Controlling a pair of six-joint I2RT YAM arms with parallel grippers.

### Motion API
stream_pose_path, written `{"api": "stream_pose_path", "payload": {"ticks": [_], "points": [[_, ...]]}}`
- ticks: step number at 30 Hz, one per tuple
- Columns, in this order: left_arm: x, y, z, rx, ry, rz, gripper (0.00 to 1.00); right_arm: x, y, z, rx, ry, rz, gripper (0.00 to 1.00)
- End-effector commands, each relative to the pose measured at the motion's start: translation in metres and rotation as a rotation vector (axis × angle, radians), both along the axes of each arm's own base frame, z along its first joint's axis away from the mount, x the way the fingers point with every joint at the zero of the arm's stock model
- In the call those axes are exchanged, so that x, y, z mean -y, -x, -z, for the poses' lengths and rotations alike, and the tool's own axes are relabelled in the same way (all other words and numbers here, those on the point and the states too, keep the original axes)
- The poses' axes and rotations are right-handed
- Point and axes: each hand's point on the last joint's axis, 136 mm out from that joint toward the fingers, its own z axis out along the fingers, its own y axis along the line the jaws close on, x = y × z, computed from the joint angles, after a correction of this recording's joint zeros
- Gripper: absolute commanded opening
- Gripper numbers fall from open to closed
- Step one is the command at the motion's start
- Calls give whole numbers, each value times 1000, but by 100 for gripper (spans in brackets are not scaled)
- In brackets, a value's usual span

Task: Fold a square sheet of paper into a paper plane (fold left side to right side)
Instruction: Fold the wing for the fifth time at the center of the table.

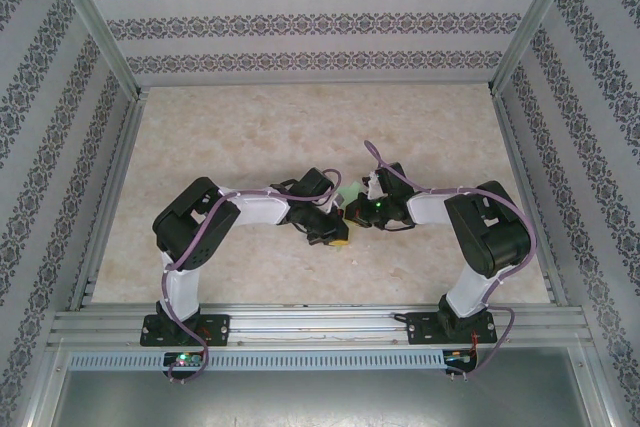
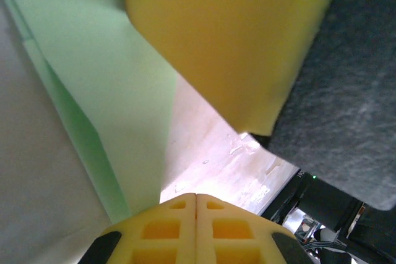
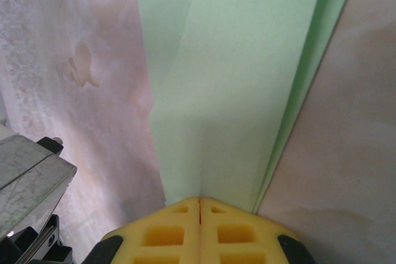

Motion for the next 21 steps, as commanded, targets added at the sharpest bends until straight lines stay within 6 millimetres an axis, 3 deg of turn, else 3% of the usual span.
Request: {"api": "stream_pose_path", "payload": {"ticks": [1, 21], "points": [[-1, 5, 9, -5, -22, 0, 1, 26, 31, 44, -130, 181, 11, 0], [-9, 10, 17, -14, -49, -5, 1, 29, 34, 46, -140, 204, 3, 0]]}}
